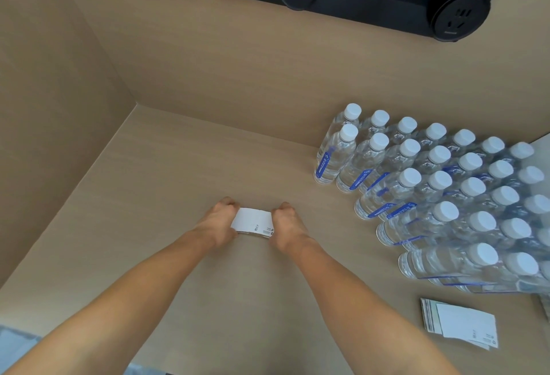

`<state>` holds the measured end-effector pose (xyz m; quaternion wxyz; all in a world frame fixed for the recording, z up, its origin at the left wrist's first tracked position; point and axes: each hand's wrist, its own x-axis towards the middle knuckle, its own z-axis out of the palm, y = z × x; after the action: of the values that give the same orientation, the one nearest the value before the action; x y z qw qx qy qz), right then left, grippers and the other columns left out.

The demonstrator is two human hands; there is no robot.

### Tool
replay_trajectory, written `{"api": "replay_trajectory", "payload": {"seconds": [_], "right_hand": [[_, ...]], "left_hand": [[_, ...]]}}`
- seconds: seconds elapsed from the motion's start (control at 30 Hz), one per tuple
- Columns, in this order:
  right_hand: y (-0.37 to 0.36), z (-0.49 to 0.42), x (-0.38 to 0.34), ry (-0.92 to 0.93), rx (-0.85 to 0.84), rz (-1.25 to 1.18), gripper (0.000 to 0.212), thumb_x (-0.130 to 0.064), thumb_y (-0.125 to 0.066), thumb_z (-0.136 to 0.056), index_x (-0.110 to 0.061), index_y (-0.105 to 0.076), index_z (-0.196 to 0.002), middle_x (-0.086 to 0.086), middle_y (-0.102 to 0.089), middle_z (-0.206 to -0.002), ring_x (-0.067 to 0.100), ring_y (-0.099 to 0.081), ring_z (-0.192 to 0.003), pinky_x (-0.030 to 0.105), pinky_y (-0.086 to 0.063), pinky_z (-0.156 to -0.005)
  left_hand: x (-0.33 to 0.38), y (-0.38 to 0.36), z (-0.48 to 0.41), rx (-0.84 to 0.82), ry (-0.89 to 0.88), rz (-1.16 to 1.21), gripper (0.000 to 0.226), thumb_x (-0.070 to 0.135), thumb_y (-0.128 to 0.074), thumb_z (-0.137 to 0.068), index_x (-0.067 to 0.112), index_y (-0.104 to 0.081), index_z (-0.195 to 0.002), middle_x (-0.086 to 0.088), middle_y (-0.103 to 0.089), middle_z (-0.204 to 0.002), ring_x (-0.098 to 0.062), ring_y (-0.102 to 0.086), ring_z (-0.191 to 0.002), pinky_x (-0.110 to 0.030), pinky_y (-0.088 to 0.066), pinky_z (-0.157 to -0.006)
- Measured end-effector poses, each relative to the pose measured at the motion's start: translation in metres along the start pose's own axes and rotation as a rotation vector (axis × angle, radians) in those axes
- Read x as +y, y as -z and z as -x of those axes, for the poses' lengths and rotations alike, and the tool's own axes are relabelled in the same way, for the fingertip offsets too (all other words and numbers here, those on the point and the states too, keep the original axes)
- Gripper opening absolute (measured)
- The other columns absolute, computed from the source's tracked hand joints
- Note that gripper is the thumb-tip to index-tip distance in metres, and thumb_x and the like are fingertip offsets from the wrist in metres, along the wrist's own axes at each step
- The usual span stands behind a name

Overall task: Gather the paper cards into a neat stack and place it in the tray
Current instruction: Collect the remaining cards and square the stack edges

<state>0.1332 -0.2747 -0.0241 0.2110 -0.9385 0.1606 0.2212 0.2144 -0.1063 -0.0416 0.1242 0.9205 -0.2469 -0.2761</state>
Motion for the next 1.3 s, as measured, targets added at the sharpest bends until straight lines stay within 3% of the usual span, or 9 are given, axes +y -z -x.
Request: {"api": "replay_trajectory", "payload": {"seconds": [0.13,0.4,0.73,0.87,0.97,1.1,1.3], "right_hand": [[-0.002,0.002,0.004,0.045,0.025,0.043,0.04,0.0,-0.064,-0.082,0.0,-0.055,-0.121,0.013,-0.045,-0.126,0.03,-0.052,-0.113,0.032,-0.047,-0.093],[-0.002,0.011,0.009,0.098,0.03,0.029,0.036,-0.004,-0.069,-0.078,-0.005,-0.057,-0.112,0.008,-0.045,-0.123,0.027,-0.054,-0.109,0.025,-0.043,-0.082],[0.003,0.054,-0.005,-0.001,0.095,-0.013,0.036,-0.004,-0.07,-0.076,-0.005,-0.059,-0.11,0.008,-0.046,-0.122,0.027,-0.057,-0.101,0.029,-0.052,-0.087],[0.011,0.078,-0.021,-0.088,0.147,-0.066,0.039,-0.007,-0.072,-0.074,-0.006,-0.06,-0.111,0.006,-0.049,-0.118,0.027,-0.06,-0.097,0.025,-0.047,-0.076],[0.014,0.095,-0.034,-0.157,0.176,-0.109,0.04,-0.005,-0.071,-0.074,-0.006,-0.059,-0.112,0.007,-0.052,-0.115,0.027,-0.06,-0.095,0.028,-0.052,-0.082],[0.009,0.12,-0.044,-0.225,0.203,-0.146,0.037,-0.002,-0.066,-0.076,-0.005,-0.057,-0.112,0.006,-0.049,-0.112,0.031,-0.061,-0.098,0.036,-0.055,-0.086],[-0.003,0.164,-0.032,-0.363,0.262,-0.234,0.029,-0.001,-0.061,-0.08,-0.007,-0.053,-0.108,0.006,-0.051,-0.105,0.029,-0.056,-0.086,0.035,-0.052,-0.082]], "left_hand": [[0.002,0.006,0.002,-0.009,-0.008,0.005,0.028,0.014,-0.068,-0.077,0.014,-0.061,-0.104,0.0,-0.046,-0.125,-0.022,-0.055,-0.115,-0.035,-0.049,-0.097],[0.004,0.003,0.011,-0.04,-0.033,-0.094,0.037,0.026,-0.075,-0.069,0.015,-0.06,-0.1,-0.001,-0.049,-0.116,-0.021,-0.057,-0.104,-0.031,-0.052,-0.089],[0.012,0.023,0.035,-0.053,-0.171,-0.102,0.035,0.022,-0.074,-0.069,0.014,-0.059,-0.1,0.002,-0.045,-0.111,-0.02,-0.057,-0.093,-0.033,-0.054,-0.082],[0.017,0.04,0.051,-0.031,-0.237,-0.069,0.025,0.013,-0.069,-0.072,0.012,-0.053,-0.092,0.002,-0.042,-0.106,-0.022,-0.055,-0.091,-0.032,-0.052,-0.078],[0.016,0.049,0.064,-0.016,-0.281,-0.041,0.021,0.011,-0.065,-0.075,0.014,-0.052,-0.091,0.005,-0.038,-0.103,-0.021,-0.054,-0.095,-0.026,-0.043,-0.062],[0.02,0.053,0.077,-0.049,-0.347,-0.08,0.029,0.011,-0.063,-0.082,0.011,-0.057,-0.111,0.0,-0.045,-0.12,-0.025,-0.052,-0.117,-0.025,-0.043,-0.079],[0.053,0.044,0.102,-0.085,-0.432,-0.219,0.036,0.015,-0.064,-0.086,0.01,-0.058,-0.122,-0.01,-0.053,-0.121,-0.029,-0.055,-0.117,-0.032,-0.048,-0.088]]}}
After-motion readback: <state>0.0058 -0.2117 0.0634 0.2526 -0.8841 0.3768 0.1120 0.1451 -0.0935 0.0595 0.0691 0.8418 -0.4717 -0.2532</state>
